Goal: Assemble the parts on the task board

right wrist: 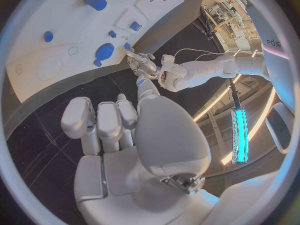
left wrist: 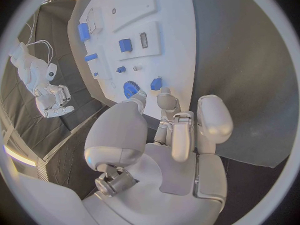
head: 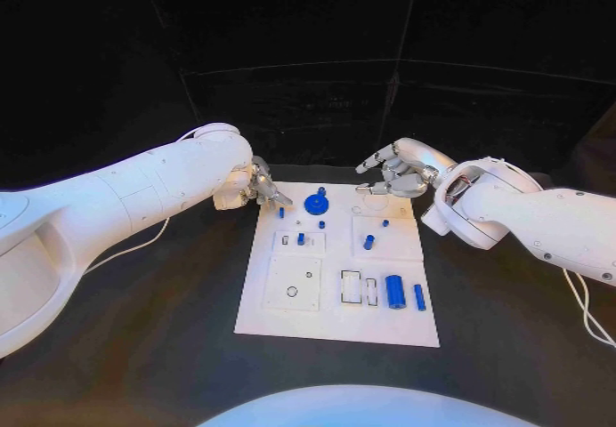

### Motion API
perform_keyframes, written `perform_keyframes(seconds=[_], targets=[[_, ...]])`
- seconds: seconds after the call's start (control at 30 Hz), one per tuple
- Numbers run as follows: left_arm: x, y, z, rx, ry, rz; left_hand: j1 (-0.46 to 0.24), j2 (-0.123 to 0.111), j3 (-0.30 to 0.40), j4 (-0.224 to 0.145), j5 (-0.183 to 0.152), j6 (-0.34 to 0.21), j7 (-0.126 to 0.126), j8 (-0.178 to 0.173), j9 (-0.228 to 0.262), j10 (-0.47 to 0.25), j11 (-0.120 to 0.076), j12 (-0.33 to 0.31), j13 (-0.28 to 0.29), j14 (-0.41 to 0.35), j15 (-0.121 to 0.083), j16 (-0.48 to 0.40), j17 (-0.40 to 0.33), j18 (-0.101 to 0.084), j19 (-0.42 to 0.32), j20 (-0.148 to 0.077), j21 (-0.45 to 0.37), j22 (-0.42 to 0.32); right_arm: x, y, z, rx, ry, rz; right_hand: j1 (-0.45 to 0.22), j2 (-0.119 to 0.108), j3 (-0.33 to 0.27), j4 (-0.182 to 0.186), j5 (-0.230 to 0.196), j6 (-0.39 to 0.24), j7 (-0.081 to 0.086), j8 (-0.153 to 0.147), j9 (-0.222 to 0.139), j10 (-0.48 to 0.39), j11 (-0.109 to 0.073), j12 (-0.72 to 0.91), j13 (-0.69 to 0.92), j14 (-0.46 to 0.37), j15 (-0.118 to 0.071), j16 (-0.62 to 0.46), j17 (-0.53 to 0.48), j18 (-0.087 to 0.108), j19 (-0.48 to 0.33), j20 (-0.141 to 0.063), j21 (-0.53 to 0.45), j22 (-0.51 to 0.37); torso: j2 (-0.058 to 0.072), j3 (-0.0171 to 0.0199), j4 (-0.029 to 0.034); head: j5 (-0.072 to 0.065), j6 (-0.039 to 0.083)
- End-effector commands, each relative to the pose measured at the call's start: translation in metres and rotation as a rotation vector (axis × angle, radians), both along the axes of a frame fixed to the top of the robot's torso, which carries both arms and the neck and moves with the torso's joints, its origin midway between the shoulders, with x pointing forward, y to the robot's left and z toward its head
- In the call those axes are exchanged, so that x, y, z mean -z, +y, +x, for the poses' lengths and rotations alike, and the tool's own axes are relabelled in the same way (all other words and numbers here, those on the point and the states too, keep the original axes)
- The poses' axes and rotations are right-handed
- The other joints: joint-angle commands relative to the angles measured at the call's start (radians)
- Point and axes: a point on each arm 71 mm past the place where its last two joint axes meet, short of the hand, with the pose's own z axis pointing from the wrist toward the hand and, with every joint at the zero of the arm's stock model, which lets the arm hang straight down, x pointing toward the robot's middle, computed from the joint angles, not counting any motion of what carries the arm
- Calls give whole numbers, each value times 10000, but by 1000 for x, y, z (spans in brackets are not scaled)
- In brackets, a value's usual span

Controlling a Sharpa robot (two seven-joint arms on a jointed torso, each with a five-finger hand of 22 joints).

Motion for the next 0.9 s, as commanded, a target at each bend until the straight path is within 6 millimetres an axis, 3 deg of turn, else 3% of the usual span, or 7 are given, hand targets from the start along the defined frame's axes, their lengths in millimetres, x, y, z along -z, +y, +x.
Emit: perform_keyframes(seconds=[0.03,0.3,0.9], targets=[[0,-2,0,206,34,-38,22,14,-87,-7,-23,-24,38,-30,-15,-68,33,16,-11,1074,67,69,2634,20,-34,73,-61,-4,-1,2,0,-75,-23,27,8,100,-64,-18,56,1,9,19,-9,-32,4,-11,10,4,-67,-49,10,84,-74,-9,-47,8,0,8,-2,5,6],[3,-1,0,257,225,104,292,158,-154,-94,-21,-12,45,-21,-49,-108,39,47,-35,1074,75,69,2634,16,-35,84,-52,27,-1,3,0,-80,9,13,8,100,-64,-18,56,1,9,19,-9,-32,4,-11,10,4,-67,-49,10,84,-74,-9,-47,8,-6,-1,-5,-2,-6],[9,-4,0,342,181,60,330,182,-168,-104,-22,-12,47,-21,-55,-97,41,75,-2,1074,77,69,2634,9,-26,86,-27,66,-1,4,0,-110,19,15,22,112,-62,-25,61,5,8,21,-9,-35,3,-18,2,5,-68,-54,5,85,-75,-10,-50,3,-9,2,18,-23,-35]])
